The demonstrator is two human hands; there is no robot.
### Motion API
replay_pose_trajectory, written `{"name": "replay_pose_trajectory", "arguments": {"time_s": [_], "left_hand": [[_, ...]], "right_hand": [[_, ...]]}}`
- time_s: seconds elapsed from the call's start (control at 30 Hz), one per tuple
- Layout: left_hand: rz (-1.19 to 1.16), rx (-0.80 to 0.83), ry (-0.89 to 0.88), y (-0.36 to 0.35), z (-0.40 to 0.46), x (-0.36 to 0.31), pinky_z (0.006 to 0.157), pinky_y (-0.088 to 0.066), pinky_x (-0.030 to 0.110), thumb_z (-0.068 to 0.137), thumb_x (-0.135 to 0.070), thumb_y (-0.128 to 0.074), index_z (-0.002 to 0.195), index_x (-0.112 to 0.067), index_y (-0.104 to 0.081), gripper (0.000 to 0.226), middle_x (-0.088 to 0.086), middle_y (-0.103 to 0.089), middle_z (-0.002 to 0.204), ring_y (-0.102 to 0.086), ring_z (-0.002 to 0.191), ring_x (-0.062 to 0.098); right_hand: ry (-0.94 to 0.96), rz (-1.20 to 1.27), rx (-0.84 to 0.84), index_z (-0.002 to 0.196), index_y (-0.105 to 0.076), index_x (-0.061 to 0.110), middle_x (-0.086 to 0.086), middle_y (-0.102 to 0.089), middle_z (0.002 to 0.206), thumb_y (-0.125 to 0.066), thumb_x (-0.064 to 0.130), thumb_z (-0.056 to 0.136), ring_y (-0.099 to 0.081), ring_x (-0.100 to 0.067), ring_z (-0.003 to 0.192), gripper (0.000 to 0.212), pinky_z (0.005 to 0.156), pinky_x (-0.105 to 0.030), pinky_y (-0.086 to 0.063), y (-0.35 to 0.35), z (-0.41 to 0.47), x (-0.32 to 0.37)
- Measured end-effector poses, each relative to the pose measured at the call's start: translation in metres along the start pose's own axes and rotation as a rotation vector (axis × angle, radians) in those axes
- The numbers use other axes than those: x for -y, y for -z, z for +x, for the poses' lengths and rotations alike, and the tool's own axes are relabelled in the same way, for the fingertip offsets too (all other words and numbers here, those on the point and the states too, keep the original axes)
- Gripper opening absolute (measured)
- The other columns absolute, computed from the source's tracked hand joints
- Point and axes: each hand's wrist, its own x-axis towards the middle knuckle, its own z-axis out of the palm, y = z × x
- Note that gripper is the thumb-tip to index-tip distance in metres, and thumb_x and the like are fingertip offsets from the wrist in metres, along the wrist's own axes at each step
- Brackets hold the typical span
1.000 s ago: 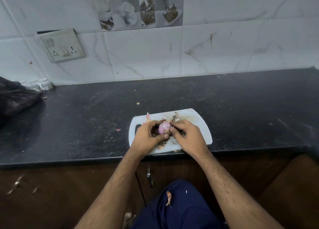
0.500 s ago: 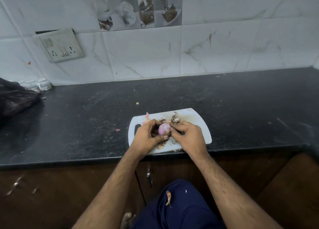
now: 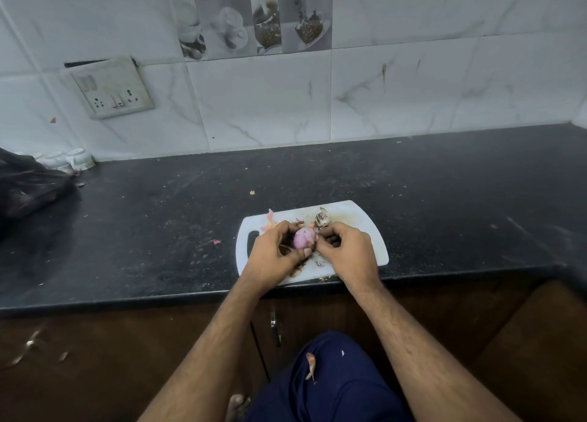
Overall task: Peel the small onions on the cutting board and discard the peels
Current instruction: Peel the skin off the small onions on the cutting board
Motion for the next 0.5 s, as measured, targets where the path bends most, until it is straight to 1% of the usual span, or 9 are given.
{"name": "replay_pose_trajectory", "arguments": {"time_s": [0.1,0.3,0.4,0.5], "left_hand": [[0.003,0.001,-0.009,-0.0001,-0.0002,-0.0010,0.091,-0.053,0.017,0.085,-0.022,-0.085,0.107,-0.028,-0.068,0.029,-0.013,-0.076,0.105,-0.069,0.100,-0.001],[-0.023,0.016,0.012,0.0010,0.0023,-0.0001,0.094,-0.056,0.023,0.086,-0.023,-0.084,0.111,-0.027,-0.068,0.029,-0.012,-0.076,0.107,-0.070,0.102,0.002],[-0.015,0.041,0.011,0.0025,0.0031,0.0024,0.097,-0.057,0.029,0.087,-0.022,-0.084,0.113,-0.027,-0.068,0.031,-0.010,-0.076,0.110,-0.071,0.105,0.004],[0.001,0.040,0.010,0.0025,0.0020,0.0017,0.100,-0.056,0.027,0.088,-0.023,-0.083,0.118,-0.026,-0.068,0.035,-0.012,-0.075,0.113,-0.070,0.108,0.002]], "right_hand": [[0.002,-0.085,0.002,0.092,-0.072,0.028,0.015,-0.067,0.075,-0.074,0.032,0.086,-0.063,-0.002,0.072,0.009,0.071,-0.032,-0.058,-0.0001,-0.0019,0.0036],[0.012,-0.145,-0.007,0.095,-0.071,0.026,0.013,-0.067,0.079,-0.072,0.033,0.088,-0.062,-0.004,0.073,0.011,0.070,-0.030,-0.056,-0.0017,-0.0027,0.0064],[-0.010,-0.150,-0.039,0.099,-0.071,0.023,0.013,-0.068,0.086,-0.072,0.030,0.089,-0.062,-0.004,0.077,0.012,0.073,-0.026,-0.054,-0.0012,-0.0012,0.0055],[-0.027,-0.127,-0.066,0.102,-0.072,0.022,0.012,-0.070,0.089,-0.071,0.028,0.091,-0.063,-0.003,0.080,0.013,0.073,-0.021,-0.052,-0.0023,0.0011,0.0025]]}}
